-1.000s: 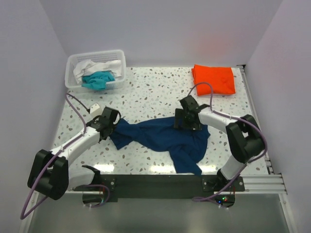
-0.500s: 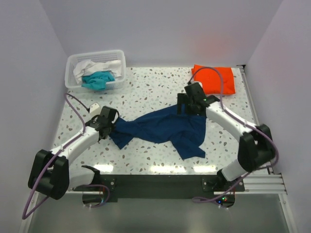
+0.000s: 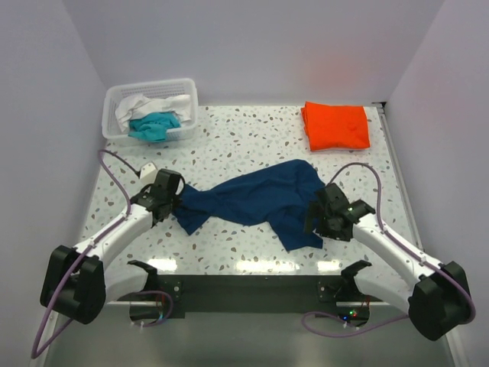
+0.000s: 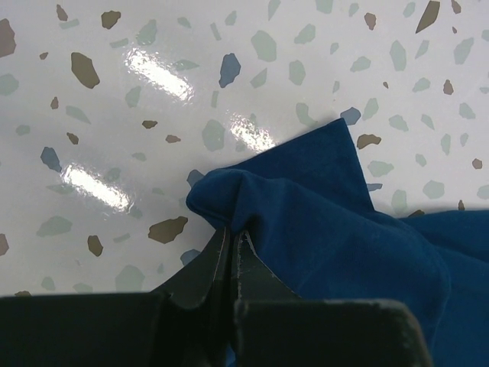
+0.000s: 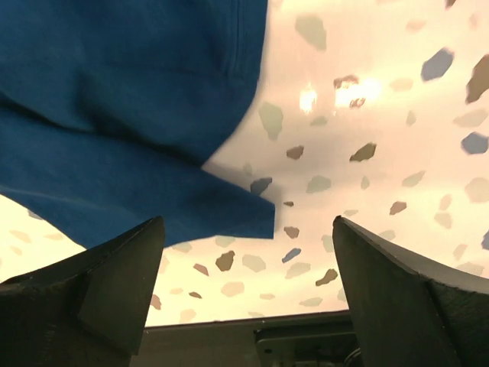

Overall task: Fold and stack the t-shirts
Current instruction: Flatten the tshirt out

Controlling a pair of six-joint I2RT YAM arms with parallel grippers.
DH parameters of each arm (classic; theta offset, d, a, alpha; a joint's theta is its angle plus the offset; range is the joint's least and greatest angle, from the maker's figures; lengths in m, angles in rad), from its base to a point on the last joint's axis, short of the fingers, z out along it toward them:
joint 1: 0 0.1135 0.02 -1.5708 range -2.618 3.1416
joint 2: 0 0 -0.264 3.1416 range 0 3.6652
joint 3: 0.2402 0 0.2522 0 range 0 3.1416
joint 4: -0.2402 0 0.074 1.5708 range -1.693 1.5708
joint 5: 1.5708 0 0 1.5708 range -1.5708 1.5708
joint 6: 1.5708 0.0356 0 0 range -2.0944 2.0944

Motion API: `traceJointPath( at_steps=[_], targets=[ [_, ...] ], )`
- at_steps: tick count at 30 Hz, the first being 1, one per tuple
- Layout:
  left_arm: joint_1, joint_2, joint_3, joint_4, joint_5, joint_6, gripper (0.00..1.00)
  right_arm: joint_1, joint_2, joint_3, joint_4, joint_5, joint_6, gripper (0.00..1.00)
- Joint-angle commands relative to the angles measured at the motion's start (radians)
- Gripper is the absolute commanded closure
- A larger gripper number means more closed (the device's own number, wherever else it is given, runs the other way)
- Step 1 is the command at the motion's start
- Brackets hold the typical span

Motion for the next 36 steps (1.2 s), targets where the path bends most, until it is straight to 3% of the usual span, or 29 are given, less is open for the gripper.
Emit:
traceJointPath(
  at_steps=[1,9,12,15,16,18,22,27,36],
  targets=[
    [0.006,-0.027,-0.009,0.034,0.0,0.018,1.0,-0.003,-0.011,-0.039,0.044,-0.064,0.053,0.08],
    [0.006,-0.034,-0.012,0.027,0.002,0.015,1.0,-0.003,0.124,-0.093,0.244,-0.144,0.032,0.24],
    [0.006,-0.037,-0.012,0.019,-0.004,0.012,1.0,-0.003,0.164,-0.085,0.276,-0.145,0.027,0.34],
    [0.006,-0.042,-0.012,0.016,-0.009,0.012,1.0,-0.003,0.177,-0.09,0.305,-0.193,0.018,0.55],
    [0.006,-0.04,-0.012,0.016,-0.009,0.013,1.0,-0.002,0.177,-0.095,0.319,-0.199,0.019,0.77],
    [0.006,-0.044,-0.007,0.011,-0.009,0.013,1.0,-0.002,0.161,-0.093,0.318,-0.2,0.025,0.99],
    [0.006,-0.051,0.034,-0.009,-0.018,0.021,1.0,-0.003,0.082,-0.015,0.225,-0.141,-0.004,1.0],
    [0.006,-0.096,0.108,-0.022,-0.018,0.044,1.0,-0.003,-0.045,0.21,0.132,0.022,-0.054,1.0],
    [0.006,-0.162,0.321,-0.025,-0.03,0.107,1.0,-0.023,-0.067,0.634,0.112,0.304,-0.151,1.0]
  ],
)
